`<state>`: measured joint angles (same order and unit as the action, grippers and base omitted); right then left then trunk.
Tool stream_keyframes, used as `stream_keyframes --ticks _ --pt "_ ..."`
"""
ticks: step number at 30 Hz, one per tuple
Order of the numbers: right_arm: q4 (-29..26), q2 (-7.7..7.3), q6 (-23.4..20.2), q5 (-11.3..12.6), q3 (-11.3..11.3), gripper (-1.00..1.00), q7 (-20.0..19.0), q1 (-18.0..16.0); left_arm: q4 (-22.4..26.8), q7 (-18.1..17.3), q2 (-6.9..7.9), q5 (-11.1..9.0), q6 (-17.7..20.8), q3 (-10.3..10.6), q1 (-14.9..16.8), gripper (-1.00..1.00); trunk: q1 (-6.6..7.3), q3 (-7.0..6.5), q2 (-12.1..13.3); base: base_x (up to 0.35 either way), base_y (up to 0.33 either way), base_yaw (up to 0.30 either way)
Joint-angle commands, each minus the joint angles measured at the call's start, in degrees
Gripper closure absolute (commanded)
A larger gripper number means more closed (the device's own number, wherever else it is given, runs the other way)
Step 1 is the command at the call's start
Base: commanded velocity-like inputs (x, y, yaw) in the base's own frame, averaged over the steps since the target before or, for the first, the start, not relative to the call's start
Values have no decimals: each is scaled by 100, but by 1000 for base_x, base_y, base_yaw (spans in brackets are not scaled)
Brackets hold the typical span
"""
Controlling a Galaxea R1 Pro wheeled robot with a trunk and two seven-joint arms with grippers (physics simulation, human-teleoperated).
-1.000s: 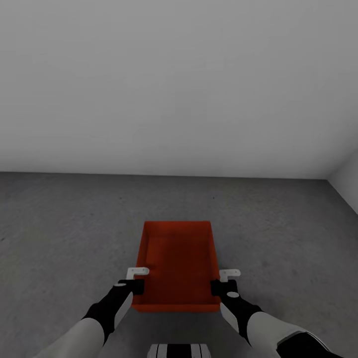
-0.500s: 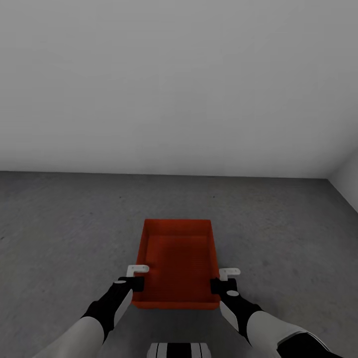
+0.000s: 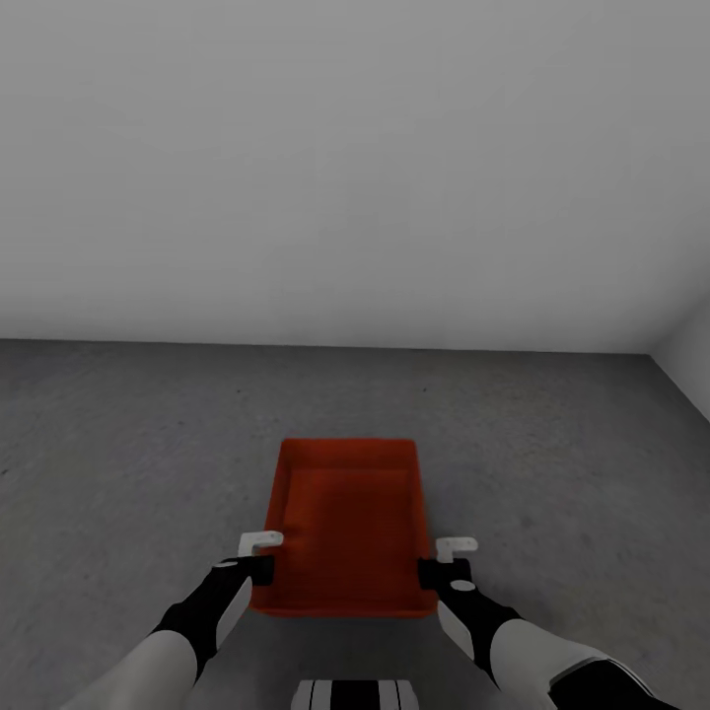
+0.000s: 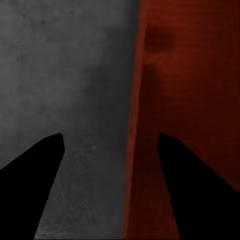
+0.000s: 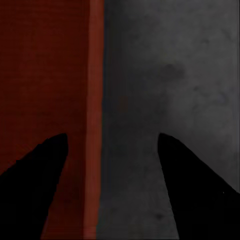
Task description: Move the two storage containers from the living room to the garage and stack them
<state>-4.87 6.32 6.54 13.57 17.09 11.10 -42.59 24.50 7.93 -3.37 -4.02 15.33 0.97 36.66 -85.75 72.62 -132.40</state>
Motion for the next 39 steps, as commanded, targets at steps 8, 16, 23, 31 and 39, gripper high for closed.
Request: stream_keyframes --ticks 8,16,23,31,39 --pt "5 -1 23 55 39 -100 11 -4 36 32 1 -37 31 11 -1 -100 1 4 -1 0 0 0" --pt "4 -8 23 53 40 -100 -1 -4 74 17 -6 -36 31 13 0 -100 1 4 -1 0 0 0" --pt "4 -8 23 53 40 -100 -3 -4 88 17 -13 -37 31 10 -1 -100 1 4 -1 0 0 0" --pt "4 -4 23 53 40 -100 -3 -4 85 16 -15 -37 31 9 -1 -100 67 -50 119 0 0 0" --pt "4 0 15 53 40 -100 -2 -4 71 15 -6 -40 38 9 -1 -100 243 -194 440 0 0 0"
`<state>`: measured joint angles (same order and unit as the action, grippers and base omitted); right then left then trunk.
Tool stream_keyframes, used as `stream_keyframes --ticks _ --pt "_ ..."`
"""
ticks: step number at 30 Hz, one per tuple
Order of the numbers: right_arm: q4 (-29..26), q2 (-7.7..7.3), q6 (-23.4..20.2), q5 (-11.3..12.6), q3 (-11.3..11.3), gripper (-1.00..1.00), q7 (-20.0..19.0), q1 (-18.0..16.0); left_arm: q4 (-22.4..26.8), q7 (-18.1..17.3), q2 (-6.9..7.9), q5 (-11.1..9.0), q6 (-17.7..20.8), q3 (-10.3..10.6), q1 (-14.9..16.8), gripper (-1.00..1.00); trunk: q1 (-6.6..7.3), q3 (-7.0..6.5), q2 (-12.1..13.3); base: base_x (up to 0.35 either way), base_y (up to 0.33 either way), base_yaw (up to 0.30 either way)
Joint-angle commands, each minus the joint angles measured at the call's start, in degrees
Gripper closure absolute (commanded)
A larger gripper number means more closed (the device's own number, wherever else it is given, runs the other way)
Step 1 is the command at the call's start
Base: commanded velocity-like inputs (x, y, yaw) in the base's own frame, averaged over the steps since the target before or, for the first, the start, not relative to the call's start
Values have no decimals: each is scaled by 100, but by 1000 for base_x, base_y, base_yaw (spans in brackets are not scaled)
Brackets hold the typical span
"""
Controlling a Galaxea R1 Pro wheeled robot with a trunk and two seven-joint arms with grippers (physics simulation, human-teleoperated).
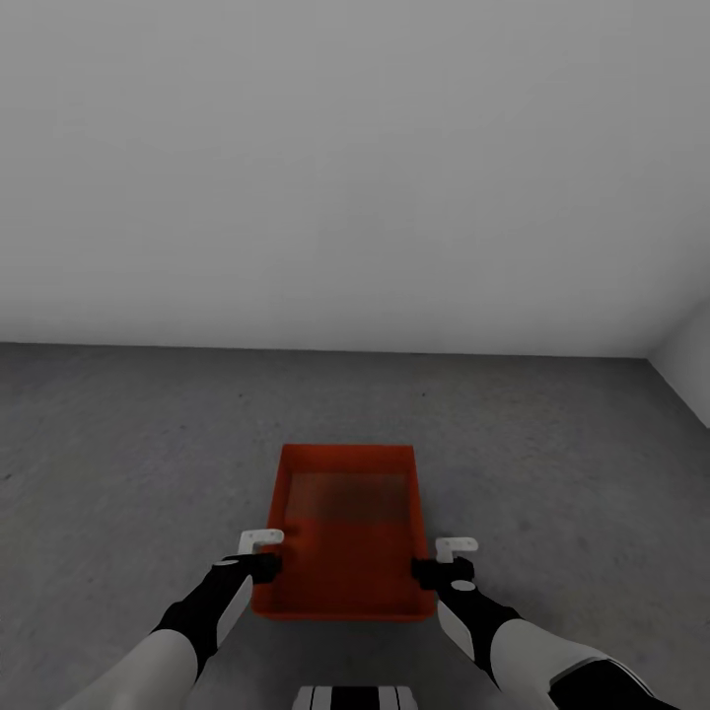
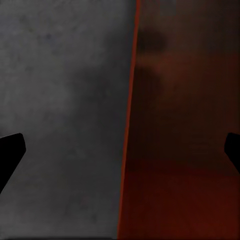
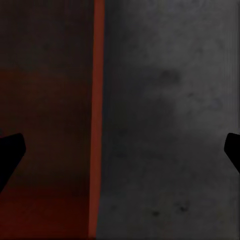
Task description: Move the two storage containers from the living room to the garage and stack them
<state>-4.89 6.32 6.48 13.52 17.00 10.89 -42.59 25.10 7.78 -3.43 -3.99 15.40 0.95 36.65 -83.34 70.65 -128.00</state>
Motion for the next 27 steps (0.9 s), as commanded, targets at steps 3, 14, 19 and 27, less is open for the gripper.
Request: stream_keyframes --ticks 3,14,19,27 --pt "6 1 21 60 49 -100 24 -3 7 30 0 -41 31 11 0 -100 67 -51 120 0 0 0" --pt "6 10 20 54 49 -100 27 -3 -20 30 2 -40 32 11 0 -100 309 -248 562 0 0 0" --pt "6 10 20 54 49 -100 23 -3 -31 31 1 -40 33 11 0 -100 419 -338 762 0 0 0" --pt "144 24 25 47 49 -100 29 -3 -5 48 15 -49 25 -4 2 -100 418 -337 761 0 0 0"
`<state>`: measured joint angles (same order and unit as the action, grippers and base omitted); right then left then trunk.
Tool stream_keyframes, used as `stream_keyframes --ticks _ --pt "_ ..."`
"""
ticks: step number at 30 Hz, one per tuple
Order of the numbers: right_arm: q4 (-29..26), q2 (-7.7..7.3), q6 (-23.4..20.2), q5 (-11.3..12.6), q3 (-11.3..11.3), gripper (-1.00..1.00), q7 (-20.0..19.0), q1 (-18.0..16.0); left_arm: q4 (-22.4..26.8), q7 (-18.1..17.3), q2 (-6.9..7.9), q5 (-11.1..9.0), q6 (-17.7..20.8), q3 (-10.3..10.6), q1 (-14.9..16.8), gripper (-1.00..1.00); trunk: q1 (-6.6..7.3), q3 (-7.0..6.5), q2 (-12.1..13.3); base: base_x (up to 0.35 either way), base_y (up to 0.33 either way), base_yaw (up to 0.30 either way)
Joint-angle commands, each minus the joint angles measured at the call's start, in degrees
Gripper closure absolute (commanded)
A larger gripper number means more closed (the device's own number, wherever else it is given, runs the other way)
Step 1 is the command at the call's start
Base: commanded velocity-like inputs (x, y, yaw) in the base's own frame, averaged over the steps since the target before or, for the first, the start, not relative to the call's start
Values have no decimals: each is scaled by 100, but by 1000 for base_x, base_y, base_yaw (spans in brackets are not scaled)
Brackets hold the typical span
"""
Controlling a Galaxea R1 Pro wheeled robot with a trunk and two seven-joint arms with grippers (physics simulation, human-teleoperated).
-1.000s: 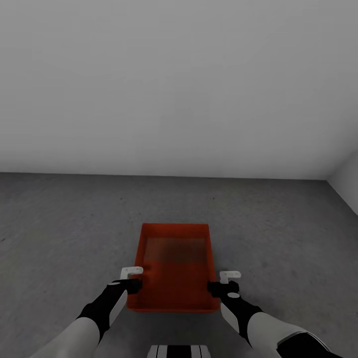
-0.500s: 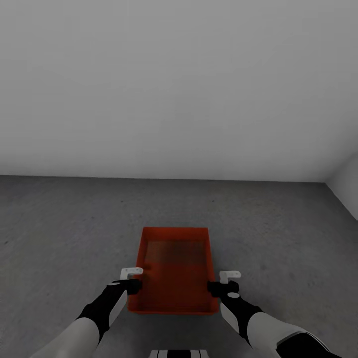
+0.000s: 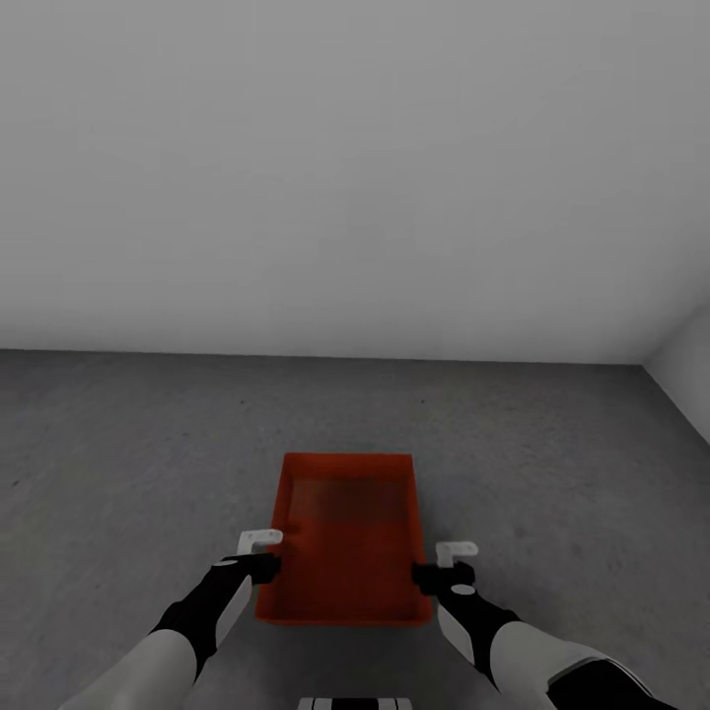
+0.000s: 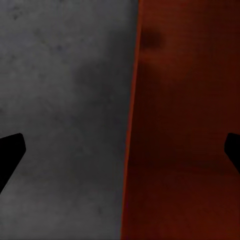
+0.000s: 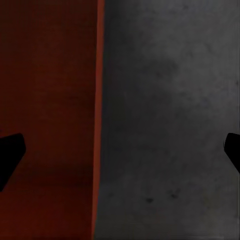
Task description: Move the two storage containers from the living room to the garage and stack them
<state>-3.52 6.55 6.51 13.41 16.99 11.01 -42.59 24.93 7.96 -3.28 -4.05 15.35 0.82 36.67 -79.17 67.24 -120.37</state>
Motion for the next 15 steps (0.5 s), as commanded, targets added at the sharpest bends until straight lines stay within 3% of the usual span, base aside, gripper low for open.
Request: stream_keyframes --ticks 1,15 --pt "39 2 26 54 50 -100 19 -4 11 29 0 -43 30 9 -1 -100 1 4 -1 0 0 0" --pt "141 5 52 32 50 -100 24 -4 5 27 2 -43 29 6 -2 -100 308 -248 560 0 0 0"
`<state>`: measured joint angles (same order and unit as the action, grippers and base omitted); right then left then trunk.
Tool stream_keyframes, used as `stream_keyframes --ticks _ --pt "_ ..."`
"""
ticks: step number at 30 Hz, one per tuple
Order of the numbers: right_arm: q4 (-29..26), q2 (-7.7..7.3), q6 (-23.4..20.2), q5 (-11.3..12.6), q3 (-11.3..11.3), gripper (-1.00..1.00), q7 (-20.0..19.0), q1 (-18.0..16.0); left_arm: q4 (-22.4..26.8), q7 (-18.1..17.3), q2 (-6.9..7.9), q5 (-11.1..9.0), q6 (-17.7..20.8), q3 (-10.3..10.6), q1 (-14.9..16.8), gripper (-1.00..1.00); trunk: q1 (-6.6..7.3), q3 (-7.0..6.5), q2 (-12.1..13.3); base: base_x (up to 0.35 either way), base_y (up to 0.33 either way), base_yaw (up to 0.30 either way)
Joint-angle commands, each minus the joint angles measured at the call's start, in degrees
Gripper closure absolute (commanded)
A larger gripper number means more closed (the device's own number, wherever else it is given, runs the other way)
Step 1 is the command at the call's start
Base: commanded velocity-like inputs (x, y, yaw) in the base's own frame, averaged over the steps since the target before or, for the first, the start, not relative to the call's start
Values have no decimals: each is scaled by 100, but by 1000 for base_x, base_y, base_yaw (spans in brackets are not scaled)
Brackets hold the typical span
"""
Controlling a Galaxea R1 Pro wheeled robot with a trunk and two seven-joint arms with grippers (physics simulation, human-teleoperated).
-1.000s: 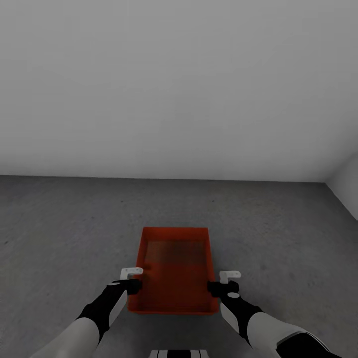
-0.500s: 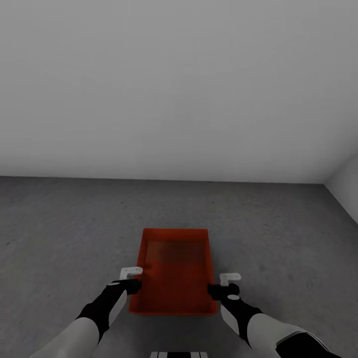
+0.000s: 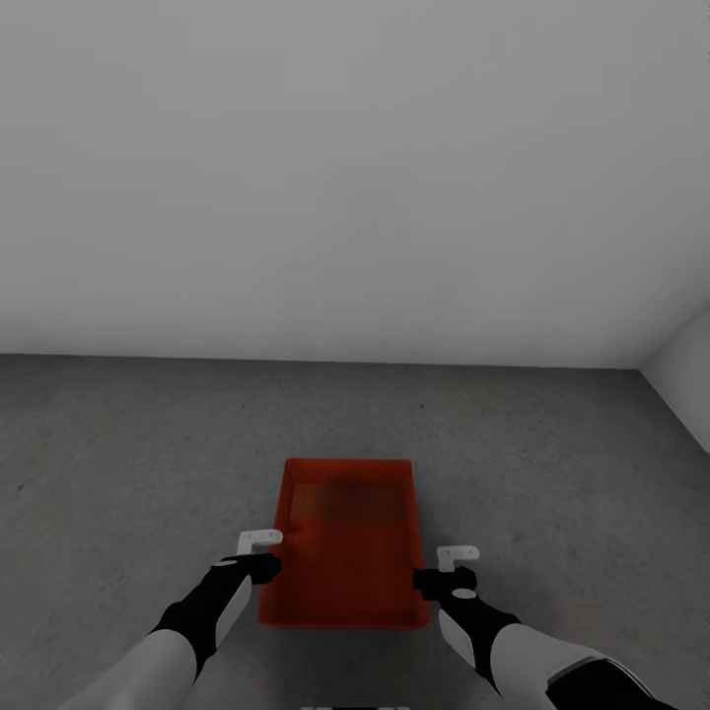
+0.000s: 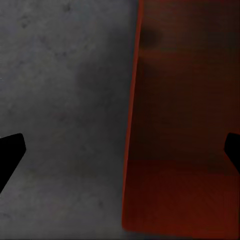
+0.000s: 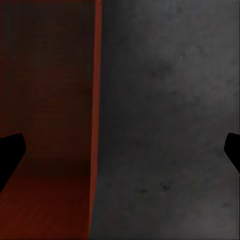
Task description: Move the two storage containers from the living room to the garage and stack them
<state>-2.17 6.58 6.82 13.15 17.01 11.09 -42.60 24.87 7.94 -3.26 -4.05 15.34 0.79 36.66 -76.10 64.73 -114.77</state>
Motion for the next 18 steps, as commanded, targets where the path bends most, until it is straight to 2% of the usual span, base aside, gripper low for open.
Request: stream_keyframes --ticks 1,18 --pt "6 2 21 57 48 -100 16 -3 10 29 0 -43 30 9 3 -100 23 -15 40 0 0 0" --pt "6 2 33 48 48 -100 8 -3 -3 24 1 -43 30 0 1 -100 397 -320 722 0 0 0"
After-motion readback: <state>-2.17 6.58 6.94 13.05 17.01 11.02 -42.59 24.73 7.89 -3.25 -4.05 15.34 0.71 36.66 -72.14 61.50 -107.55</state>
